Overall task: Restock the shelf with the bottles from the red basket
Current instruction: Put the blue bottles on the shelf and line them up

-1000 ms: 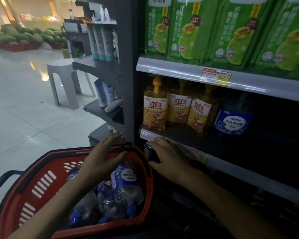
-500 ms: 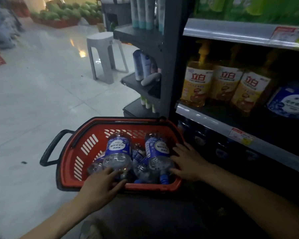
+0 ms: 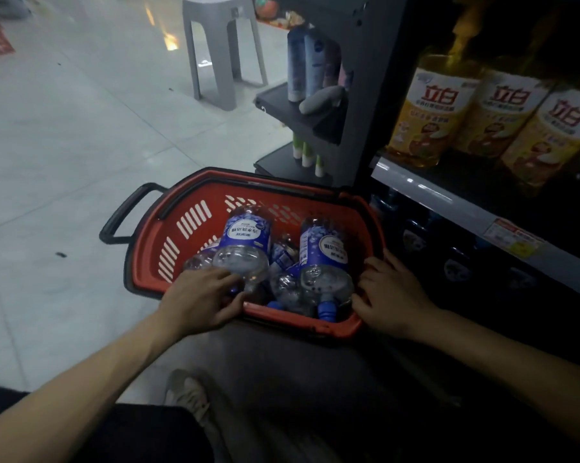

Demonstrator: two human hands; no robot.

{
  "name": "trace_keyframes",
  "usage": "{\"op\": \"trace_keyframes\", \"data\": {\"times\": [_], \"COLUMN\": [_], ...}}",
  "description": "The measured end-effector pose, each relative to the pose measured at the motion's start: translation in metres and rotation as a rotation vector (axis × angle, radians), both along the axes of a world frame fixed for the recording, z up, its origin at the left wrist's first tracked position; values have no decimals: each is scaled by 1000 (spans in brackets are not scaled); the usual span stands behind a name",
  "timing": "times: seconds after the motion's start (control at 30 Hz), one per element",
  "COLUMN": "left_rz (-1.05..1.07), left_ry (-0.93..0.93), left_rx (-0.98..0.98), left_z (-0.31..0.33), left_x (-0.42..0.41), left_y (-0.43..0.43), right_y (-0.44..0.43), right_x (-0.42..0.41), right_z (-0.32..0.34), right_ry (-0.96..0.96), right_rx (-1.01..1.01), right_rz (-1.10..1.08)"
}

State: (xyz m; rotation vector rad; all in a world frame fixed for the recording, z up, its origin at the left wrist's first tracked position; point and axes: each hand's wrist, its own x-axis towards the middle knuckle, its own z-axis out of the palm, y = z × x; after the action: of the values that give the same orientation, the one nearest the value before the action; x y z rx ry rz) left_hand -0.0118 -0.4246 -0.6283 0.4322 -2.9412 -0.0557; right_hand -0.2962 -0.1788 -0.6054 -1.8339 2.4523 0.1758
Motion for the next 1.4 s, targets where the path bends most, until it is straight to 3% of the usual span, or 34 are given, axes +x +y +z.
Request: {"op": "trace_keyframes", "data": {"times": [0.43, 0.57, 0.77, 0.87, 1.03, 1.2, 1.33, 1.4], "left_rz": [-24, 15, -141, -112, 236, 541, 668, 700], "left_ry": [-131, -96, -154, -161, -151, -130, -81, -49], "left_rx": [-26, -53, -161, -134, 322, 598, 968, 1130], "left_z": [21, 34, 45, 56, 50, 29, 3, 23], "left_x": [1, -11, -67, -104, -157, -181, -189, -184], "left_y": [-36, -20, 34, 57, 84, 92, 70, 75], "right_y": [-6, -7, 9, 13, 27, 46, 57, 62], "right_x": [45, 43, 47, 45, 34, 24, 17, 11], "right_z": [19, 32, 36, 49, 77, 90, 94, 94], "right_ry": [-103, -164, -186, -172, -170, -180, -180, -153], "right_rx": [152, 161, 167, 178, 115, 75, 96, 118], "right_rz": [-92, -64, 0, 10, -45, -108, -146, -149]}}
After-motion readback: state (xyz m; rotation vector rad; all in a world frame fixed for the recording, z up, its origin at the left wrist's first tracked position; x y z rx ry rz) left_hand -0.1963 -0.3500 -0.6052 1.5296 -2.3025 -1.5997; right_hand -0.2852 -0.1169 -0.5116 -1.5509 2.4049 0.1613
